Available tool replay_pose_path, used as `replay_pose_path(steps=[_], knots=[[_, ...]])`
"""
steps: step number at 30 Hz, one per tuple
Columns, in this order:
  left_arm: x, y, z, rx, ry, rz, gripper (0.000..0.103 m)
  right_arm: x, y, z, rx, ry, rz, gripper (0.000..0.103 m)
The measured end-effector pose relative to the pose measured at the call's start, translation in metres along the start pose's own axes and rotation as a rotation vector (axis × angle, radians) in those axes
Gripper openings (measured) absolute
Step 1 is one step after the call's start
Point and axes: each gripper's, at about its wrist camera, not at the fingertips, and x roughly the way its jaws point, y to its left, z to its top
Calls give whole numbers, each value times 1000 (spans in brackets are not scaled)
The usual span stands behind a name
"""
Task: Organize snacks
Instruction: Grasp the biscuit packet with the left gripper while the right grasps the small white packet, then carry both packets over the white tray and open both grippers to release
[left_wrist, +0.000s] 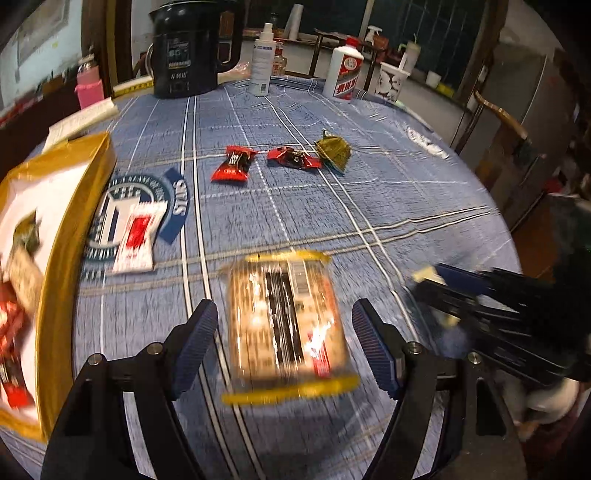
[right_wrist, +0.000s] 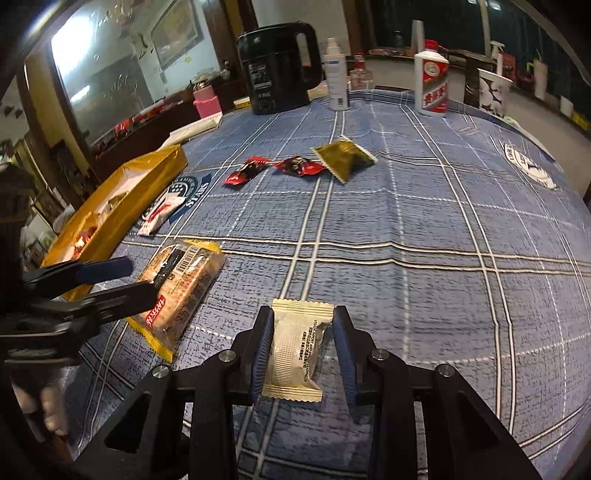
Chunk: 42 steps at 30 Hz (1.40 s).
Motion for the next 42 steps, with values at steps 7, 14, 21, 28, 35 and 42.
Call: replay_pose_path(steps=[7,14,21,28,35,42], knots=[[28,-13,-1,84,43,96,76,-4,-7,-3,40,-5,49,33],[22,-11,-5,71,28,76,69,-8,0,0,34,-18,67,33],[-17,17,-7,-38,-41,-30,69,-17,17,9,14,-42,92,33],[-86,95,-6,-200,-177,-37,69,-27,54,35,-41,-76,144,33],[-113,192,9,-307,-185,93,69,-20,127,75,-130,-102,220,33],[-90,268,51,-370,-116,152,69,9,207,128,-193,-61,304,33]])
